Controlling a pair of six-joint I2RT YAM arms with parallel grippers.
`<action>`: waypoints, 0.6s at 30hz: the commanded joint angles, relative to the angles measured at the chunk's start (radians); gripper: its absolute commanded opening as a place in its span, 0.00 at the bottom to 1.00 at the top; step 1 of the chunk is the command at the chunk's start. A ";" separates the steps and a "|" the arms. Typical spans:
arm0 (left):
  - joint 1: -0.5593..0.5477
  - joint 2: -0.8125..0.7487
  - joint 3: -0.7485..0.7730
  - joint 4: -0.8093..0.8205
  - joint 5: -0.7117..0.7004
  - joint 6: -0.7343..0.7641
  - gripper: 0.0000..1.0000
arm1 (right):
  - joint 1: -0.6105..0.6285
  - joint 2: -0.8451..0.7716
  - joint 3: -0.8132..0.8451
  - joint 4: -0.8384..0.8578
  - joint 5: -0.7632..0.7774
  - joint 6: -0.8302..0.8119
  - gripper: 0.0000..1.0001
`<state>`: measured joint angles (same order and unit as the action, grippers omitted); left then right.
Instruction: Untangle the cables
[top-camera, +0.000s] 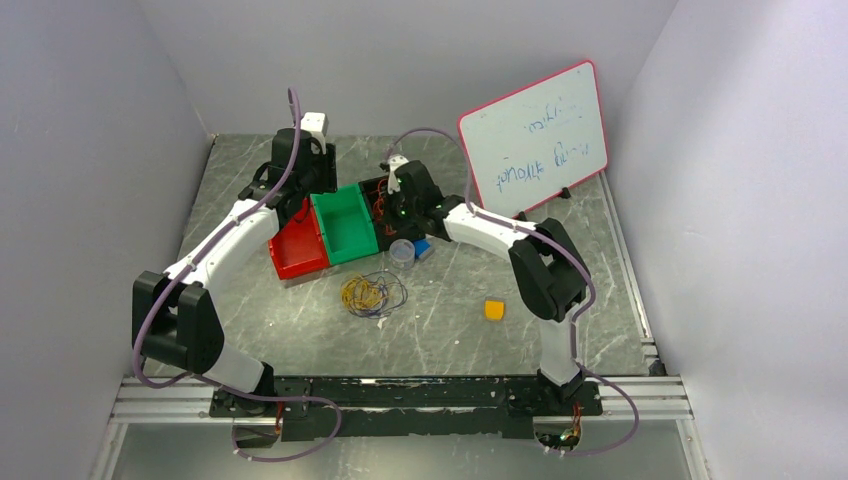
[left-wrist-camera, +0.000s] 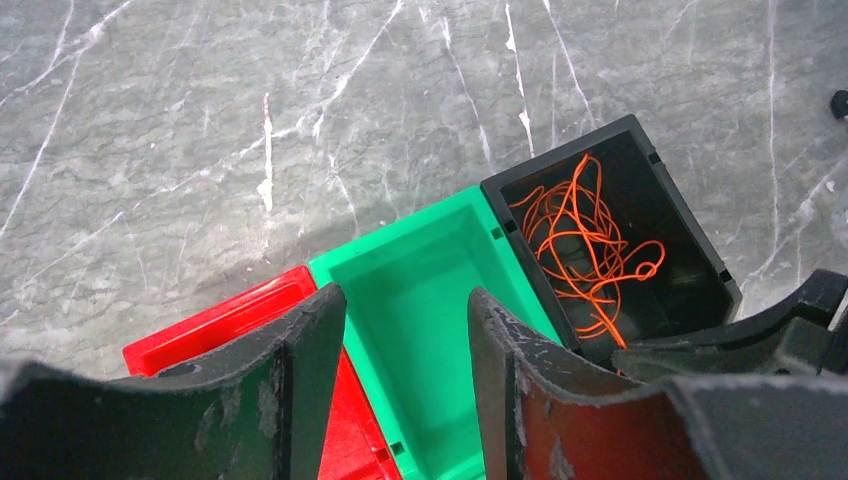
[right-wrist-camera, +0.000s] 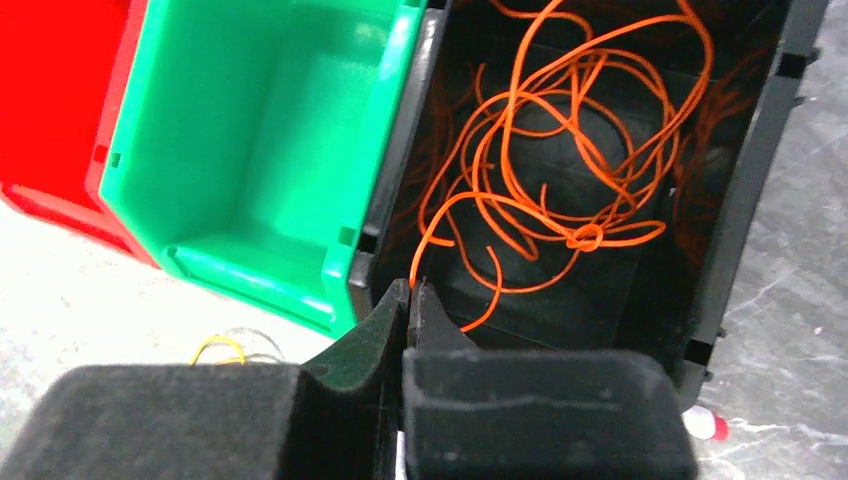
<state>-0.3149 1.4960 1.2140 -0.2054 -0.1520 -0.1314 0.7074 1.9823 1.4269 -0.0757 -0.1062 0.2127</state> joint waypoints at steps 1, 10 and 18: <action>0.011 -0.001 0.005 0.033 0.022 -0.007 0.53 | -0.018 0.032 0.054 -0.016 0.048 -0.013 0.00; 0.011 0.004 0.007 0.032 0.023 -0.006 0.53 | -0.025 0.177 0.195 -0.068 0.057 -0.046 0.00; 0.011 0.003 0.007 0.032 0.022 -0.004 0.52 | -0.022 0.281 0.310 -0.113 0.066 -0.066 0.00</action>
<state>-0.3145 1.4960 1.2144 -0.2054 -0.1490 -0.1314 0.6827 2.2307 1.6810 -0.1543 -0.0551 0.1711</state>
